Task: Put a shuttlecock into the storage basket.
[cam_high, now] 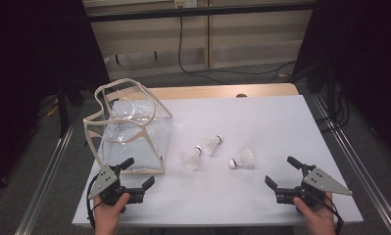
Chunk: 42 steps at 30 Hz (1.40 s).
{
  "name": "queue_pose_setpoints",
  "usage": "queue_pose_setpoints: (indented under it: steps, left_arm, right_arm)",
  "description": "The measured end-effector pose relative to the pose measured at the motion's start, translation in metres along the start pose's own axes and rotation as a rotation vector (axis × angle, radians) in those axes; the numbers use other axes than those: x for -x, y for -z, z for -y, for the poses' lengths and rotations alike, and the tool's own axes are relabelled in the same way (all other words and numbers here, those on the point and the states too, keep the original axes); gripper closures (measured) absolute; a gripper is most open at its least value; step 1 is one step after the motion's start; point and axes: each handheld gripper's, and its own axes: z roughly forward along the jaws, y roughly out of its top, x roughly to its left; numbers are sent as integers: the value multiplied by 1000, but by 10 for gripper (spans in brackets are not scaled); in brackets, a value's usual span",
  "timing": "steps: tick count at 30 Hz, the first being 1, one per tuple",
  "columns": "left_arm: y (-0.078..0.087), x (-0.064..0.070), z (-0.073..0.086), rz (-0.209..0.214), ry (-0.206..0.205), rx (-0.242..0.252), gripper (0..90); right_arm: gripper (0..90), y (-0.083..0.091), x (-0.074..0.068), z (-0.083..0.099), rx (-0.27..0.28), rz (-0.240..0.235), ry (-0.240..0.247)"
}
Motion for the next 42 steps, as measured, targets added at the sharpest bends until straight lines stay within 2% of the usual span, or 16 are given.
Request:
queue_pose_setpoints:
  steps: [15,25,33,37,42]
  left_arm:
    - [-3,3,-2,19,1,0,18]
    - [-6,9,-5,51,8,4,18]
    - [-11,16,-7,90,5,-1,18]
    - [-14,20,-8,128,10,-8,18]
    - [-19,25,-8,155,10,-12,20]
  right_arm:
    - [3,0,0,-1,1,-2,5]
    - [3,0,0,-1,2,-4,3]
    - [3,1,0,-1,5,-5,0]
    - [4,1,0,-1,6,-5,0]
    - [3,1,0,-1,6,-7,-1]
